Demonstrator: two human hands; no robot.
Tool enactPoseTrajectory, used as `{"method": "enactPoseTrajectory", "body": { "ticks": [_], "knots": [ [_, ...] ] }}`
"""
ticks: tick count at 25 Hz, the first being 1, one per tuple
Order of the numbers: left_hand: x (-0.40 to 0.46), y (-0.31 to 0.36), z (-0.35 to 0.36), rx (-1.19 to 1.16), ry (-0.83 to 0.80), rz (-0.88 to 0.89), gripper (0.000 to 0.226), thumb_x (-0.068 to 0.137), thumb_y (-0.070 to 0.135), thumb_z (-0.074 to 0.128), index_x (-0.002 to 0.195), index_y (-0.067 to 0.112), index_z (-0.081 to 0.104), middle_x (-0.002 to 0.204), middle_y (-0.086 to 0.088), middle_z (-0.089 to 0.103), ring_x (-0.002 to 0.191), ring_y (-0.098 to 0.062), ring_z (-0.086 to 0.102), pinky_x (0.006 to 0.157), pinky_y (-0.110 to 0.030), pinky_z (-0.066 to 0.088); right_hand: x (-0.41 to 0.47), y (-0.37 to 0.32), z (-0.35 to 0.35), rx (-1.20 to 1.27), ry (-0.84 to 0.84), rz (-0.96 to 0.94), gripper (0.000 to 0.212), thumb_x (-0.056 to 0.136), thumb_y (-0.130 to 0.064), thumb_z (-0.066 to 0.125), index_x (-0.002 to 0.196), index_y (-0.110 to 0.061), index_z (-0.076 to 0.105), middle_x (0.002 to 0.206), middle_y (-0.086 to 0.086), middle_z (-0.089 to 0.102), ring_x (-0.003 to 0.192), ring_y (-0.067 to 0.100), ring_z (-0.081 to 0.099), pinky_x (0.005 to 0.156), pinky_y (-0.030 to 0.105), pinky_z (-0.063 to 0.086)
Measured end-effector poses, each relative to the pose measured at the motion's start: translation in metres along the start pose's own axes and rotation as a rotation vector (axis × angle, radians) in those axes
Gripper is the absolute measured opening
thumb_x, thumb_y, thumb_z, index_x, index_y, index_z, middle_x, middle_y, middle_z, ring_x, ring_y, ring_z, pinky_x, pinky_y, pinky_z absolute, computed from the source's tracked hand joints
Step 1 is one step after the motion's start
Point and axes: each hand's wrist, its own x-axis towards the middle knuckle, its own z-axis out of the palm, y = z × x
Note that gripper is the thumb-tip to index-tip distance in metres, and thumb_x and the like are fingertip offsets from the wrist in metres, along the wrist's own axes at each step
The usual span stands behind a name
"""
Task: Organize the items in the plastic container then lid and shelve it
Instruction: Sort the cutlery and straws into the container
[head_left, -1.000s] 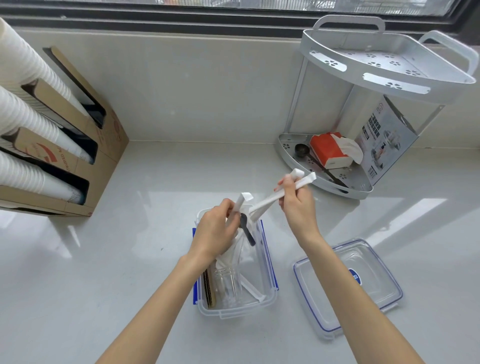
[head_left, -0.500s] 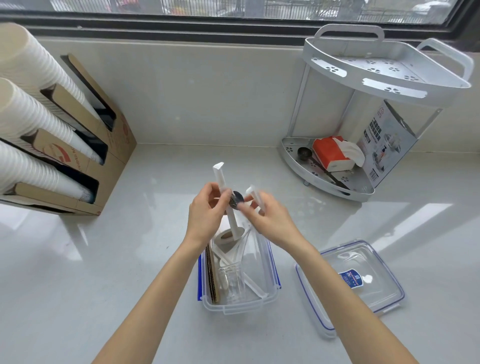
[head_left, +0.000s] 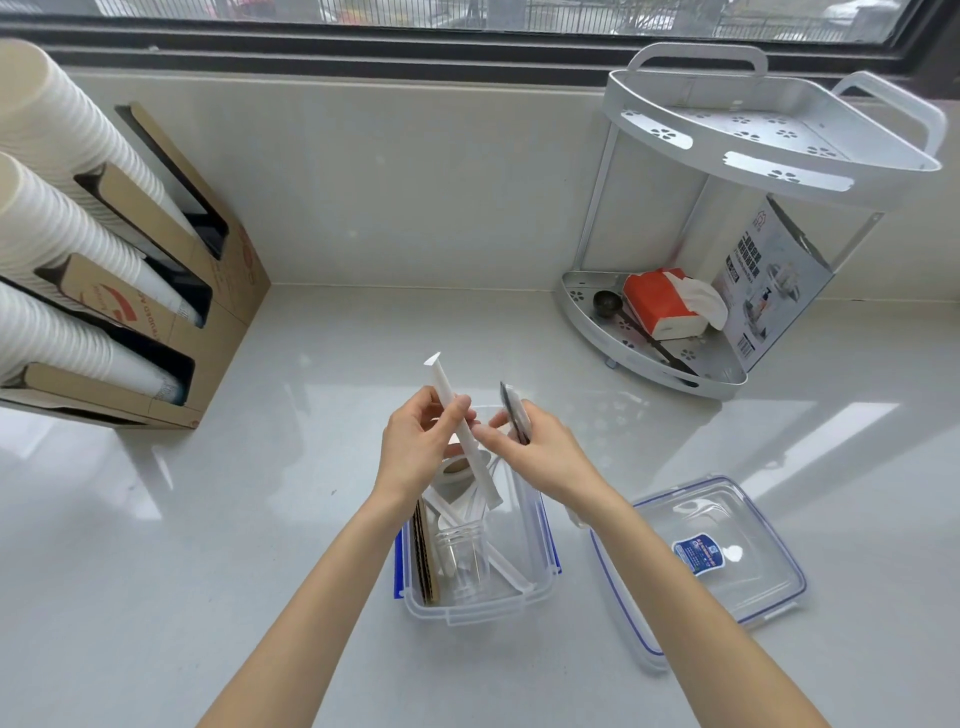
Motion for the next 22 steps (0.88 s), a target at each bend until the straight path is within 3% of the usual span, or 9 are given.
{"method": "enactPoseTrajectory", "body": {
  "ticks": [4, 7, 10, 12, 14, 18, 22],
  "knots": [
    [0.0, -0.001, 0.005, -0.018, -0.065, -0.037, 0.011, 0.088, 0.019, 0.056, 0.081, 0.01, 0.058, 0.076, -0.005, 0.063, 0.066, -0.009, 0.067, 0.061, -0.02, 0.058, -0.002, -0.001, 0.004, -0.047, -0.095, -0.022, 0.013, 0.085, -0.032, 0.059, 0.078, -0.022, 0.056, 0.06, -0.01, 0.047, 0.061, 0.008, 0.047, 0.055, 0.021, 0.037],
    [0.0, 0.0, 0.007, 0.008, -0.072, -0.01, 0.013, 0.09, 0.022, 0.053, 0.085, 0.01, 0.057, 0.078, 0.0, 0.06, 0.078, -0.013, 0.061, 0.063, -0.017, 0.056, -0.001, 0.003, 0.004, -0.086, -0.059, 0.03, 0.025, 0.088, -0.027, 0.052, 0.065, -0.019, 0.051, 0.057, -0.005, 0.044, 0.056, 0.012, 0.041, 0.051, 0.023, 0.032],
    [0.0, -0.007, -0.001, 0.531, 0.02, 0.055, 0.028, 0.092, 0.031, 0.044, 0.084, 0.009, 0.058, 0.083, -0.003, 0.066, 0.084, -0.021, 0.06, 0.071, -0.026, 0.045, 0.0, 0.009, 0.001, -0.072, 0.04, 0.085, 0.034, 0.09, -0.024, 0.049, 0.058, -0.017, 0.042, 0.056, -0.002, 0.04, 0.053, 0.014, 0.037, 0.05, 0.027, 0.03],
    [0.0, -0.016, -0.006, 1.082, -0.091, 0.059, 0.039, 0.093, 0.032, 0.035, 0.082, 0.005, 0.061, 0.088, -0.01, 0.071, 0.087, -0.03, 0.061, 0.08, -0.034, 0.039, 0.002, 0.013, -0.003, -0.072, 0.094, 0.096, 0.03, 0.09, -0.024, 0.049, 0.063, -0.013, 0.043, 0.057, 0.0, 0.039, 0.058, 0.018, 0.038, 0.052, 0.029, 0.029],
    [-0.001, -0.024, -0.005, 1.484, -0.256, 0.05, 0.042, 0.093, 0.03, 0.03, 0.088, 0.005, 0.064, 0.097, -0.013, 0.071, 0.093, -0.031, 0.062, 0.091, -0.036, 0.032, 0.002, 0.015, -0.005, -0.07, 0.104, 0.092, 0.026, 0.09, -0.023, 0.048, 0.068, -0.01, 0.044, 0.06, 0.003, 0.039, 0.063, 0.021, 0.038, 0.053, 0.031, 0.027],
    [-0.002, -0.034, 0.01, 1.678, -0.467, -0.028, 0.046, 0.095, 0.036, 0.027, 0.106, 0.008, 0.061, 0.115, -0.014, 0.065, 0.111, -0.028, 0.055, 0.109, -0.041, 0.017, -0.001, 0.02, -0.003, -0.049, 0.074, 0.102, 0.026, 0.091, -0.025, 0.049, 0.071, -0.009, 0.045, 0.062, 0.004, 0.041, 0.063, 0.019, 0.038, 0.054, 0.029, 0.029],
    [0.0, -0.041, 0.02, 1.707, -0.589, -0.159, 0.053, 0.095, 0.045, 0.022, 0.12, 0.01, 0.054, 0.128, -0.011, 0.057, 0.127, -0.028, 0.044, 0.114, -0.045, 0.004, -0.001, 0.026, -0.003, -0.03, 0.064, 0.118, 0.029, 0.091, -0.026, 0.048, 0.066, -0.012, 0.042, 0.058, -0.001, 0.039, 0.056, 0.015, 0.036, 0.053, 0.027, 0.029]
  ]
}}
